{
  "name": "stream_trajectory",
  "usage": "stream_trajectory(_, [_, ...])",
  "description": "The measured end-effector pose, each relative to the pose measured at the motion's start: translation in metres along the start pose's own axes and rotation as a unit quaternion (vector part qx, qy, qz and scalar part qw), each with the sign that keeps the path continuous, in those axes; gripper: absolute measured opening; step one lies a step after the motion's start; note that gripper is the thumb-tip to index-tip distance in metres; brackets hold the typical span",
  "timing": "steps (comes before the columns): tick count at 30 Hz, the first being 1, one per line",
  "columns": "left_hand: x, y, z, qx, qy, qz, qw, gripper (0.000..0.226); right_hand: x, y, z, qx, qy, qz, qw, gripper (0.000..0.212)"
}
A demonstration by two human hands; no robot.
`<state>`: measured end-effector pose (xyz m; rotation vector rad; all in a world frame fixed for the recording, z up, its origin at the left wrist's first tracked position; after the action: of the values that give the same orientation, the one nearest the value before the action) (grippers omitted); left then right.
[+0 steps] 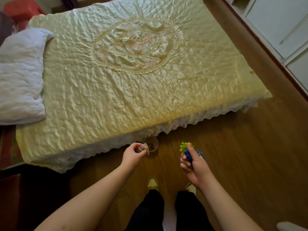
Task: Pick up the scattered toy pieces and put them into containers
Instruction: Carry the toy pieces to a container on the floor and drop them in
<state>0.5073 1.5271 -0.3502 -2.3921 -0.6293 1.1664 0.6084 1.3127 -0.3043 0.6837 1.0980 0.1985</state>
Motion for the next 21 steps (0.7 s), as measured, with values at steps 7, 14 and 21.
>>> stream_trajectory(7, [0.074, 0.068, 0.039, 0.070, 0.003, -0.013, 0.997, 0.023, 0.089, -0.034, 0.023, -0.049, 0.013, 0.011, 0.999, 0.030])
stream_trajectory(14, [0.177, 0.139, 0.102, 0.117, 0.000, -0.051, 0.992, 0.030, 0.172, -0.103, -0.002, -0.104, 0.012, -0.015, 0.994, 0.031])
stream_trajectory(21, [0.270, 0.191, 0.176, 0.151, -0.029, -0.074, 0.985, 0.029, 0.238, -0.168, -0.032, -0.107, 0.012, -0.025, 0.994, 0.044])
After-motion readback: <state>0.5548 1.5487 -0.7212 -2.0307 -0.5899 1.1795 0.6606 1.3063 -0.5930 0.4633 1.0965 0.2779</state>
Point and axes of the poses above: each hand's wrist, its own x-axis towards the middle knuckle, its own y-axis out of the palm, z = x × y, the point moved 1 cm from there along x, towards the middle knuckle, and after that the axes turned 13 degrees about x, right-handed, at the moved point
